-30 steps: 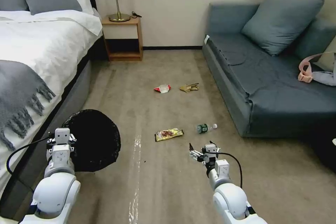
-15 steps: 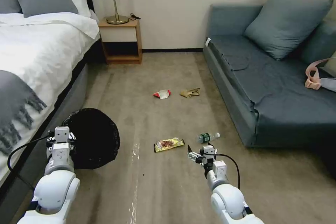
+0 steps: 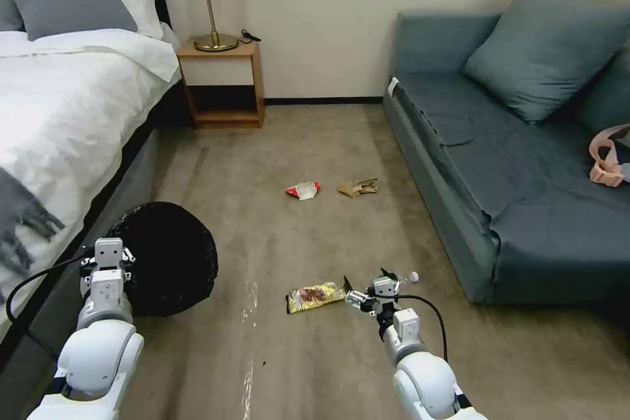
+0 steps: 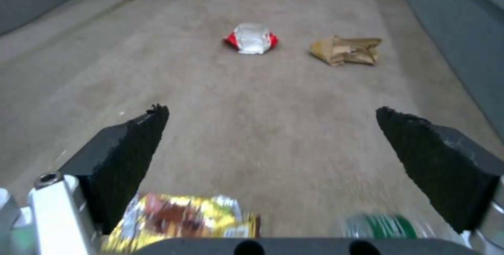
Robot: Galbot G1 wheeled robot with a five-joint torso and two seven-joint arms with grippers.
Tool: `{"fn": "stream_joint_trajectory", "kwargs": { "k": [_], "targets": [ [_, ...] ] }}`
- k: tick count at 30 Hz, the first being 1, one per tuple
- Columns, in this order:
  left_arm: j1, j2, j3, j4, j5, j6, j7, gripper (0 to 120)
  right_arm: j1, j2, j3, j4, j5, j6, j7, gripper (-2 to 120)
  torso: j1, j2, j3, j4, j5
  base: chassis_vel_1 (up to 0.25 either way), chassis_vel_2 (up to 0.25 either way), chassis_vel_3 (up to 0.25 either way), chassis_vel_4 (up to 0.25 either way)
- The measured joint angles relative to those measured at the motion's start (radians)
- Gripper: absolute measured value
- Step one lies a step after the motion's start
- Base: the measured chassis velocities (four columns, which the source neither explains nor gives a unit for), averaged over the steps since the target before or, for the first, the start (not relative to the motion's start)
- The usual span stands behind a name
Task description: Pick up the trash bin, then pick up the garbage on the floor and place it into the trash bin.
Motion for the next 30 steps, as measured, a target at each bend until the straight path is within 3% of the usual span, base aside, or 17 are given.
{"fn": "stream_joint_trajectory", "kwargs": {
  "k": [17, 24, 28, 30],
  "targets": [
    [-0.030, -0.008, 0.022, 0.038, 0.007, -0.013, -0.003, 5, 0.025, -0.037, -0.027, -0.042, -0.021, 0.045, -0.022, 100, 0.000, 0.000, 0.000, -0.0003, 0.0001, -0.199, 0.198, 0.197, -0.204],
    [-0.035, 0.002, 0.010, 0.069, 0.002, -0.030, 0.000, 5, 0.100, -0.181, -0.086, -0.073, 0.003, 0.022, -0.032, 100, 0.000, 0.000, 0.000, -0.0002, 0.0002, -0.072, 0.077, 0.085, -0.069],
    [-0.036, 0.005, 0.003, 0.085, 0.001, -0.037, 0.001, 5, 0.201, -0.270, -0.150, -0.117, 0.050, 0.002, -0.060, 100, 0.000, 0.000, 0.000, -0.0002, 0.0000, 0.022, -0.023, -0.026, 0.015],
    [-0.030, 0.005, 0.002, 0.089, 0.003, -0.038, 0.000, 5, 0.324, -0.328, -0.265, -0.183, 0.105, -0.010, -0.074, 100, 0.000, 0.000, 0.000, -0.0001, 0.0001, 0.017, -0.023, -0.026, 0.009]
  ]
}}
